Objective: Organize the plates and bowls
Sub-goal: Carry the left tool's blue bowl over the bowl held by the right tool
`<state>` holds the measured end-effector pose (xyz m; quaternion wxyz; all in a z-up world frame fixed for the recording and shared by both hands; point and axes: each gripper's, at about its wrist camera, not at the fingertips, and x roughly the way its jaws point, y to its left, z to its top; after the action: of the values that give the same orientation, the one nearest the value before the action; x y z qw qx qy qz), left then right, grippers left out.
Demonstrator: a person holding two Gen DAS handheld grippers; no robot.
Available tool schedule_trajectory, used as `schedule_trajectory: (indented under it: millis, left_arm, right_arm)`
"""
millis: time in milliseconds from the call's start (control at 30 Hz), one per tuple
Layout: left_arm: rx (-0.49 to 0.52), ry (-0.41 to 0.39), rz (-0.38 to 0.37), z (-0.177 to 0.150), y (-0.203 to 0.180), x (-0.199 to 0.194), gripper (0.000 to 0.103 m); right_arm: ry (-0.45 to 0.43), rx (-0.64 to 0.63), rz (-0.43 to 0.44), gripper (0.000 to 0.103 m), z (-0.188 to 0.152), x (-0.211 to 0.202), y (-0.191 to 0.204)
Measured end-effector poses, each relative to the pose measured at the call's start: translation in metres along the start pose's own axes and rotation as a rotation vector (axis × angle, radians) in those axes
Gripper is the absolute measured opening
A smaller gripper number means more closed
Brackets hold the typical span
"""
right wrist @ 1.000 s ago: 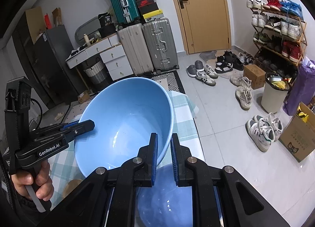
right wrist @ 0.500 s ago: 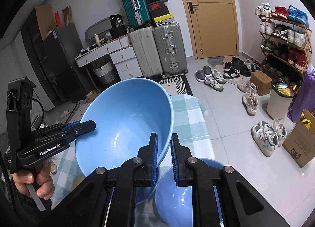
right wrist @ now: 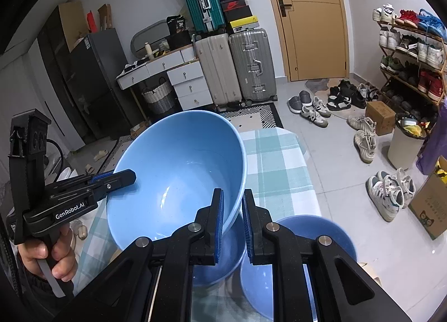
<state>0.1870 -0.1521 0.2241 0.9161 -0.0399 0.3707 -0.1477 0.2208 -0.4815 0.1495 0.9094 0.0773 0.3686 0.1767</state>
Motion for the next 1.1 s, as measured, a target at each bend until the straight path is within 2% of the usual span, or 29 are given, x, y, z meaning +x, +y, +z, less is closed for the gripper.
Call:
schedule_trajectory:
  millis: [267,1100]
  left_arm:
    - [-0.017,0.012,0.008,-0.013,0.009,0.003,0.009]
    - [-0.032,0.078,0.036,-0.052,0.038,0.050,0.010]
  right_arm:
    - [0.021,-0.008,0.015,0.013,-0.010,0.010,0.006]
    - [0.097,-0.008,0.037,0.014,-0.033,0.052,0.003]
